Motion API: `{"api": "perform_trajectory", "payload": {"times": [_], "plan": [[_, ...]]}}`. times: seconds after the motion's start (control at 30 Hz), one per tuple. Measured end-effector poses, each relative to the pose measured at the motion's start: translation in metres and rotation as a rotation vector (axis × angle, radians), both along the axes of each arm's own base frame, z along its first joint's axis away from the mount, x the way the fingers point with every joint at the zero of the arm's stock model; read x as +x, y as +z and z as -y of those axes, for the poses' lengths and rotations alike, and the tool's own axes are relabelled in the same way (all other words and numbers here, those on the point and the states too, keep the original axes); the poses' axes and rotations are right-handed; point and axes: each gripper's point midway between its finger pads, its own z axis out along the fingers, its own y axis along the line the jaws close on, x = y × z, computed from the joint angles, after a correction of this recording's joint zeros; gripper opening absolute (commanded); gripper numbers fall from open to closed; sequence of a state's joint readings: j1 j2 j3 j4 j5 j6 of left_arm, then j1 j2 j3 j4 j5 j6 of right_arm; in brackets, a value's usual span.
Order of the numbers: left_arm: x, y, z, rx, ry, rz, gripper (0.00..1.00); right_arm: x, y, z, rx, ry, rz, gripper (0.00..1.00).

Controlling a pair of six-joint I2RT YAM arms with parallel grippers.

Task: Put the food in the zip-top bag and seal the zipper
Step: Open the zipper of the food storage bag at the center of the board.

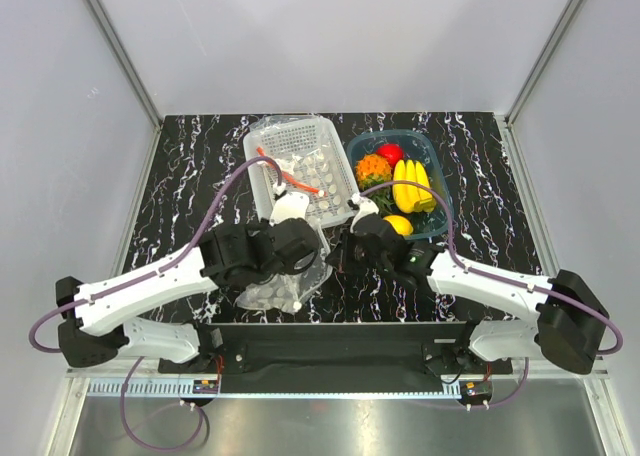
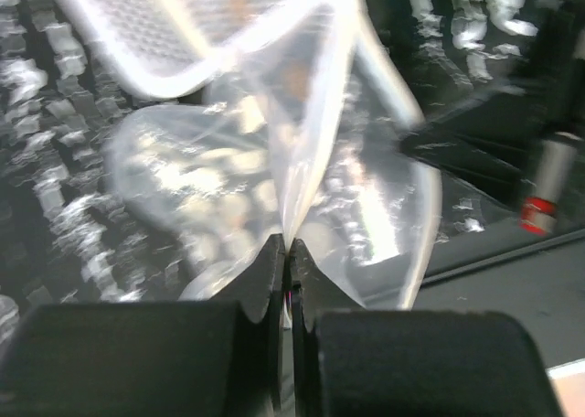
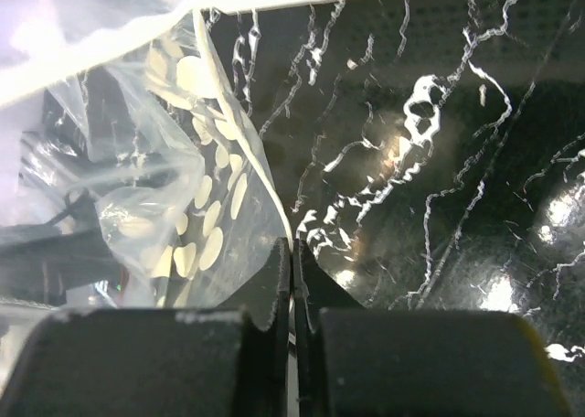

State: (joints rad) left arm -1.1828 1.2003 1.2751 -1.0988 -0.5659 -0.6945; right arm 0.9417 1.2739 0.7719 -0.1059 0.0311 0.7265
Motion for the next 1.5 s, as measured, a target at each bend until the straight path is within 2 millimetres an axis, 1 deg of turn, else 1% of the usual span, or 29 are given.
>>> {"api": "perform_trajectory", "payload": {"times": [0.1,0.17,0.2,0.3,0.4,0.47,0.53,0.6,0.67,0.77,0.8,0.83,0.9,0.93,1.03,1.07,1.1,1.17,1.33,1.43,1.5], "plan": [[0.006,0.014,-0.014,0.065,0.069,0.028,0.00,0.000,0.012,-0.006,-0.012,-0.007,0.031,0.00],[0.013,0.021,-0.014,0.103,0.112,0.052,0.00,0.001,0.017,-0.010,-0.017,-0.012,0.046,0.00],[0.016,0.022,-0.010,0.118,0.124,0.063,0.00,0.002,0.018,-0.012,-0.020,-0.017,0.051,0.00],[0.021,0.011,0.000,0.182,0.136,0.070,0.00,0.006,0.011,-0.010,-0.046,-0.038,0.050,0.00],[0.019,-0.002,0.005,0.243,0.133,0.067,0.00,0.007,0.002,-0.006,-0.070,-0.060,0.044,0.00],[0.019,-0.004,0.006,0.256,0.136,0.075,0.00,0.007,-0.003,-0.003,-0.082,-0.068,0.039,0.00],[0.020,-0.002,0.004,0.258,0.145,0.089,0.00,0.007,-0.008,0.001,-0.096,-0.078,0.037,0.01],[0.022,0.001,0.001,0.256,0.154,0.099,0.00,0.007,-0.012,0.004,-0.110,-0.086,0.036,0.01],[0.023,0.003,-0.008,0.266,0.151,0.100,0.00,0.007,-0.014,0.006,-0.118,-0.090,0.037,0.02],[0.026,-0.001,-0.032,0.292,0.160,0.080,0.00,0.008,-0.017,0.010,-0.137,-0.104,0.040,0.04],[0.027,-0.002,-0.040,0.301,0.166,0.076,0.00,0.008,-0.018,0.011,-0.143,-0.105,0.039,0.07],[0.028,-0.003,-0.048,0.306,0.177,0.074,0.00,0.008,-0.019,0.013,-0.149,-0.108,0.038,0.19],[0.029,-0.004,-0.055,0.311,0.179,0.068,0.00,0.009,-0.020,0.015,-0.160,-0.114,0.040,0.28],[0.029,-0.005,-0.055,0.308,0.172,0.066,0.00,0.009,-0.020,0.016,-0.165,-0.113,0.042,0.37],[0.028,-0.010,-0.051,0.290,0.133,0.048,0.00,0.009,-0.020,0.016,-0.171,-0.109,0.049,0.48],[0.028,-0.011,-0.049,0.282,0.119,0.044,0.00,0.009,-0.020,0.016,-0.173,-0.107,0.050,0.59],[0.027,-0.013,-0.047,0.273,0.107,0.038,0.00,0.009,-0.021,0.016,-0.173,-0.105,0.051,0.64],[0.028,-0.016,-0.045,0.262,0.089,0.030,0.00,0.009,-0.021,0.017,-0.180,-0.098,0.057,0.70],[0.030,-0.023,-0.036,0.241,0.050,0.015,0.00,0.009,-0.019,0.019,-0.190,-0.089,0.065,0.76],[0.030,-0.024,-0.029,0.221,0.027,0.010,0.00,0.010,-0.012,0.021,-0.184,-0.091,0.074,0.80],[0.031,-0.025,-0.024,0.209,0.016,0.010,0.00,0.012,-0.003,0.023,-0.171,-0.094,0.087,0.82]]}}
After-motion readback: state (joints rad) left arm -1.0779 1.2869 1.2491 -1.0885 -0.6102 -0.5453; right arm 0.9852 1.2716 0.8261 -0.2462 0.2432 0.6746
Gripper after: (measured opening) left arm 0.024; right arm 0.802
